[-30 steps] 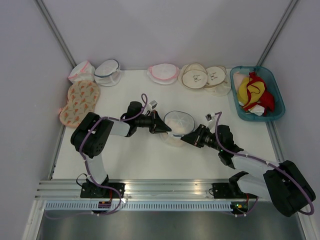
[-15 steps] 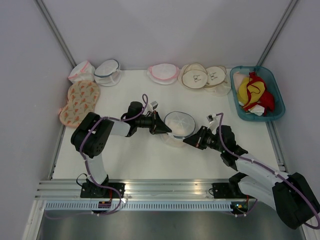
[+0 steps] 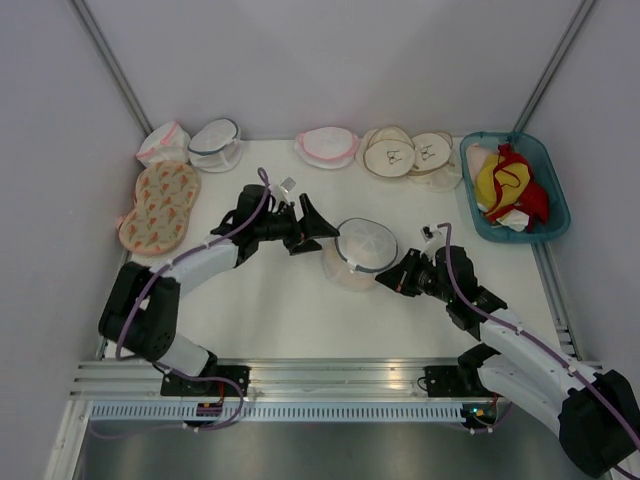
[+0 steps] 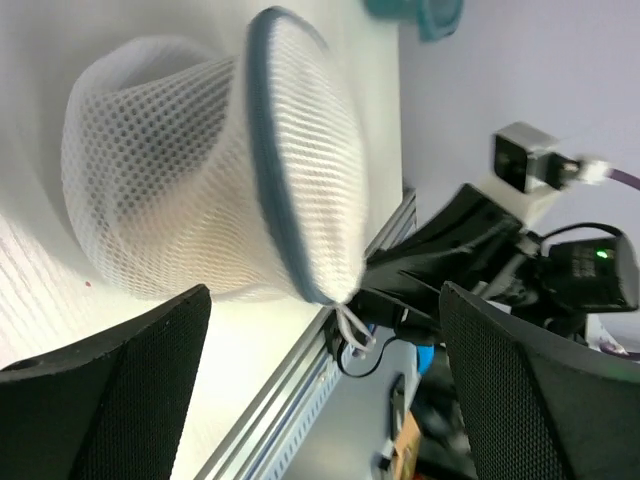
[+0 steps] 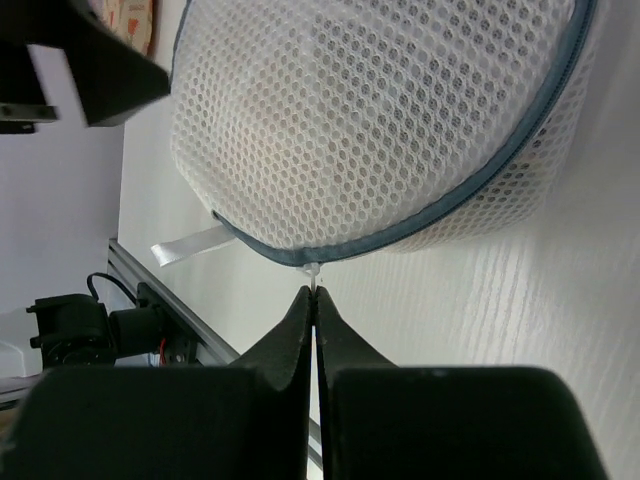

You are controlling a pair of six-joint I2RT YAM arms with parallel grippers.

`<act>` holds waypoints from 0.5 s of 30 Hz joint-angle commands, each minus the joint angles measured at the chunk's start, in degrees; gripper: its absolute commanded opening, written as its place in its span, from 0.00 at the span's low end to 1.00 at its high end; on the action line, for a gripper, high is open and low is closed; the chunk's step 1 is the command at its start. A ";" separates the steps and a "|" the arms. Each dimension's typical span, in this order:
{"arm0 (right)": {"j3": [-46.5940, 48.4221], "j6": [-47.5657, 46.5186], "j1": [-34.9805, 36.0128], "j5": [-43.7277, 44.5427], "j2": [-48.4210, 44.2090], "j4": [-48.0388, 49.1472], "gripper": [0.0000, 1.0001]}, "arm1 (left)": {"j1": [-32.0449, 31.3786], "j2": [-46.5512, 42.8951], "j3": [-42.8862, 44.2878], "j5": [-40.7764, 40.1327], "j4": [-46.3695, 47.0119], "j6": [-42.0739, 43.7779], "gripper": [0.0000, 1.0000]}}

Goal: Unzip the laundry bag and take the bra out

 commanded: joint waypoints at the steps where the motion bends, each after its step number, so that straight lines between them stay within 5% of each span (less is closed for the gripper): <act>1: 2.10 -1.10 0.09 1.14 0.25 -1.51 0.00 | -0.82 -11.27 -4.86 -8.40 -4.58 -1.83 0.99; 9: 1.40 2.49 0.00 -3.50 2.62 6.21 0.01 | -17.24 -21.93 -12.88 -15.42 -4.33 -12.03 1.00; 15: -1.77 8.38 0.00 -9.75 5.00 18.96 0.00 | -19.90 -18.78 -16.32 -18.60 1.92 -16.44 0.99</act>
